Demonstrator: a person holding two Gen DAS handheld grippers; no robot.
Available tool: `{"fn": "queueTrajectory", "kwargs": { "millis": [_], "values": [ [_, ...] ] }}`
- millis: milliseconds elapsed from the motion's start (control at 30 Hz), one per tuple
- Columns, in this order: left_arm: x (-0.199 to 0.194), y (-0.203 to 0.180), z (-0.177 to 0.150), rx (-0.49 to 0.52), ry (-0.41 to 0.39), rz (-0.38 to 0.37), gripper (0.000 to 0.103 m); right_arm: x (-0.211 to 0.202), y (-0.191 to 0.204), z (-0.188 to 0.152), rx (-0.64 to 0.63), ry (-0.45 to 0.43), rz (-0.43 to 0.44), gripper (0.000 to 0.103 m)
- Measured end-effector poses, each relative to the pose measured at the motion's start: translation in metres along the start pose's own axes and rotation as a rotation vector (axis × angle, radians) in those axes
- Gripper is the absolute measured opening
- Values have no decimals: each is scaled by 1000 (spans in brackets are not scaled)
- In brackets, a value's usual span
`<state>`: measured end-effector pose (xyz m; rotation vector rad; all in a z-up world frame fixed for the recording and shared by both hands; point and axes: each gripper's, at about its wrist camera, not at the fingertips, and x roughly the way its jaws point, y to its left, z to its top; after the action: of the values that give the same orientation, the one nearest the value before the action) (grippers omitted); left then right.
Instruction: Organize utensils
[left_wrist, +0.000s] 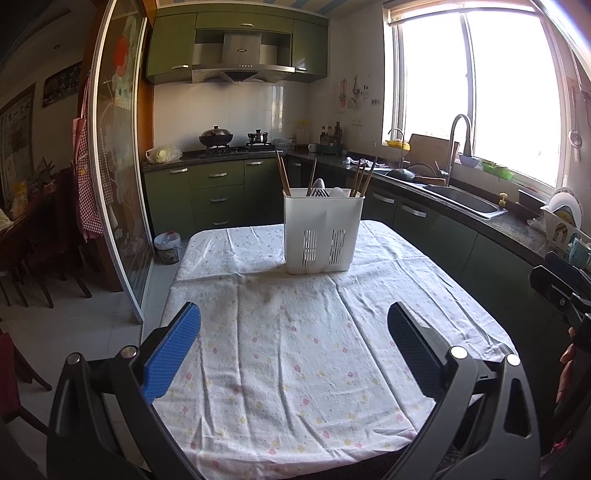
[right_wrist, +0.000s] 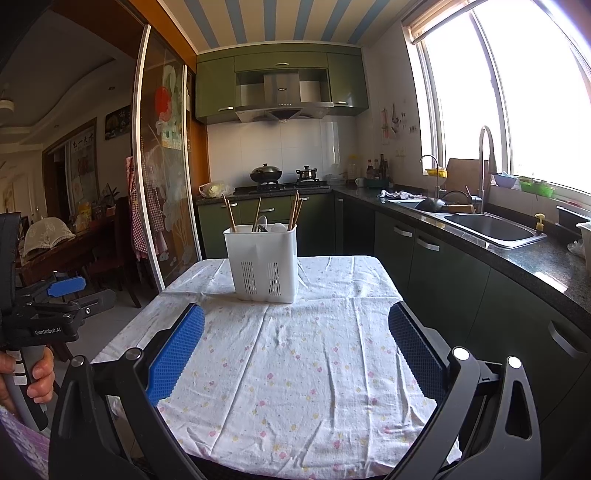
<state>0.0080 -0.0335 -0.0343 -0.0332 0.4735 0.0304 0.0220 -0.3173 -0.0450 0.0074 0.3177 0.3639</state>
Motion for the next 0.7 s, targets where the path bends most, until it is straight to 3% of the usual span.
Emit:
{"fn": "queueTrajectory", "kwargs": {
  "millis": [700],
  "values": [
    [-2, 1, 1, -16, -7, -2, 96, 0, 0, 0, 0, 1, 0, 98]
  ]
}}
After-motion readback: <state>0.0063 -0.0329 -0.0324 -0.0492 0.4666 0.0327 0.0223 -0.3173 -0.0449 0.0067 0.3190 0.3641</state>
